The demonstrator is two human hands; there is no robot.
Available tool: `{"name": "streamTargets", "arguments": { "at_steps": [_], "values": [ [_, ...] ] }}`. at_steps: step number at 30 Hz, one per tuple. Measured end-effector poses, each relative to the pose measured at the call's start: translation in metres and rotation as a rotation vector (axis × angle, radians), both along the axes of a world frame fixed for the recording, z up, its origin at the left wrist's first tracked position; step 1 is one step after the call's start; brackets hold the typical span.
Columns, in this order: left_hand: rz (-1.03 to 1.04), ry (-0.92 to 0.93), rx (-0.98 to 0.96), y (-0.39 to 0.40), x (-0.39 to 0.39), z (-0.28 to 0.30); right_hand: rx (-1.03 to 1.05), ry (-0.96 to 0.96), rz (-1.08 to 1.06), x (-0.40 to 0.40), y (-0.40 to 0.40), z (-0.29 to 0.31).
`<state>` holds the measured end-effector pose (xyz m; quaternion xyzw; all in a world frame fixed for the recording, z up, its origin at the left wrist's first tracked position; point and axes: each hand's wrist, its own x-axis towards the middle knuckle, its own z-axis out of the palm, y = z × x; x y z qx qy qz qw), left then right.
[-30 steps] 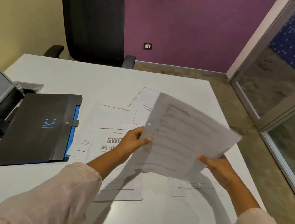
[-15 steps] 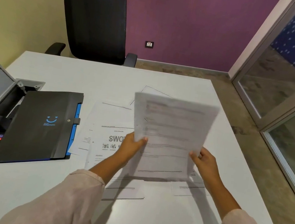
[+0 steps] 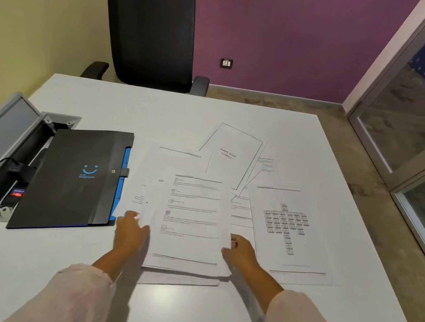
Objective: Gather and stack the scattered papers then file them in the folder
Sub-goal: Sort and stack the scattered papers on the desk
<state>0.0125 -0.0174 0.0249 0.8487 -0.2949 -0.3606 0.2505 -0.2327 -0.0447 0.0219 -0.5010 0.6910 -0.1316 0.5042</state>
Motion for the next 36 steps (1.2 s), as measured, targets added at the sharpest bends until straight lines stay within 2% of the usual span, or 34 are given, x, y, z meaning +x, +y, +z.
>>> {"name": "streamTargets", "arguments": {
  "at_steps": [2,6,11,16,20,25,29,36],
  "values": [
    [0.010,-0.134,0.077,0.013,0.009,-0.012,-0.019,0.083,0.036,0.002,0.004,-0.006],
    [0.023,-0.124,0.173,0.024,0.012,-0.021,-0.056,0.172,0.110,0.001,0.008,-0.010],
    [-0.021,-0.083,0.183,0.022,-0.004,-0.022,-0.047,0.066,0.076,0.012,0.015,-0.011],
    [0.015,0.257,0.127,0.024,-0.017,-0.019,0.069,0.053,0.098,0.021,0.016,-0.007],
    [0.027,0.442,0.064,0.033,-0.021,-0.006,0.059,-0.034,0.112,0.012,0.018,-0.001],
    [-0.067,0.398,-0.168,0.029,-0.031,0.023,-0.057,-0.216,0.004,0.000,0.016,0.017],
    [-0.092,0.415,-0.290,0.018,-0.035,0.043,-0.163,-0.191,-0.077,-0.005,0.007,0.036],
    [-0.158,0.397,-0.285,0.007,-0.041,0.059,-0.141,-0.209,-0.123,-0.005,-0.005,0.053]
  ]
}}
